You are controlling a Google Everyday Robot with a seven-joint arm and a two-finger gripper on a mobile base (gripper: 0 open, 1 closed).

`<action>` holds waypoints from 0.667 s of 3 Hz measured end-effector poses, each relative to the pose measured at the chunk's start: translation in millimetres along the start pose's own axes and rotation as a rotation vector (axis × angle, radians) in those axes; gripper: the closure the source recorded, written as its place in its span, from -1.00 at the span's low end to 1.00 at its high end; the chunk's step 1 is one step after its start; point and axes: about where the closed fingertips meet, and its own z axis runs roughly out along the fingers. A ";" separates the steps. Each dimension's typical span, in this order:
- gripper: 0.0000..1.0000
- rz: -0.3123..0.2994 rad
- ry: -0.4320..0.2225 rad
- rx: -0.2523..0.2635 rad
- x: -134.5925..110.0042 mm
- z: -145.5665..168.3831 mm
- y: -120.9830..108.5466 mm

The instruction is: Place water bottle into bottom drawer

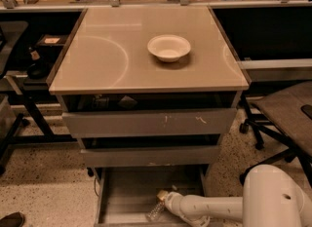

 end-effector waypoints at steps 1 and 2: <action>0.16 0.000 0.000 0.000 0.0 0.0 0.0; -0.30 0.000 0.000 0.000 0.0 0.0 0.0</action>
Offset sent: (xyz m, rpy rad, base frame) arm 0.0000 0.0000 0.0000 0.0000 0.0000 0.0000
